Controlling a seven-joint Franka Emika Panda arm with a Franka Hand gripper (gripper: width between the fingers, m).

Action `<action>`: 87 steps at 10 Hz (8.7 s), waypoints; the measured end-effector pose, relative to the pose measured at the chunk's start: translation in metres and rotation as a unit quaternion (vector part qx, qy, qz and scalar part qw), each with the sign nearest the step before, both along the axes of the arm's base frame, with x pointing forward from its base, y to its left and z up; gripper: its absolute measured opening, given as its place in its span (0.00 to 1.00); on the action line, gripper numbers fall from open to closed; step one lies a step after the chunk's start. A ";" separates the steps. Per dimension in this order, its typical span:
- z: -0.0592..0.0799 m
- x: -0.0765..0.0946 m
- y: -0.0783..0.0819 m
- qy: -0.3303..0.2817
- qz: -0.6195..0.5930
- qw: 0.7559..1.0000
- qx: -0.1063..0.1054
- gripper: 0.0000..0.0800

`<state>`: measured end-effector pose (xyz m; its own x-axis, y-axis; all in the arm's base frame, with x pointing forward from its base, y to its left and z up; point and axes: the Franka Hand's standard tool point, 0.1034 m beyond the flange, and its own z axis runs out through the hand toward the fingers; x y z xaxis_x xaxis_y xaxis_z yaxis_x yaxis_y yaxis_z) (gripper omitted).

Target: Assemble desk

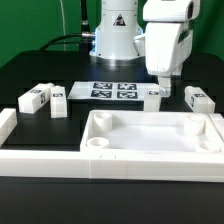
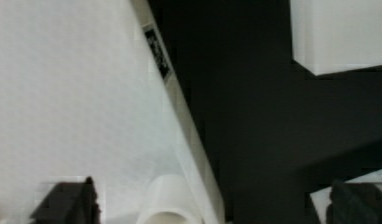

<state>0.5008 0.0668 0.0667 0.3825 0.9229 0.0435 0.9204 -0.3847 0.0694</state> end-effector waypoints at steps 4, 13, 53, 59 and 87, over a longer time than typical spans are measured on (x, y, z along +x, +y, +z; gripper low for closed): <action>0.002 -0.006 0.015 0.006 -0.235 0.972 0.025 0.81; -0.001 -0.008 0.090 0.029 -0.455 0.889 0.046 0.81; 0.045 -0.013 0.056 0.391 -0.386 0.803 -0.230 0.36; 0.068 0.019 0.046 0.308 -0.411 0.843 -0.162 0.36; 0.081 0.141 0.018 -0.079 -0.440 0.885 0.130 0.36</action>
Offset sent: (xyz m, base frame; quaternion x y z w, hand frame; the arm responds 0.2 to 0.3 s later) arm -0.0145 0.0238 0.0168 -0.0545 -0.0320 0.4017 0.9136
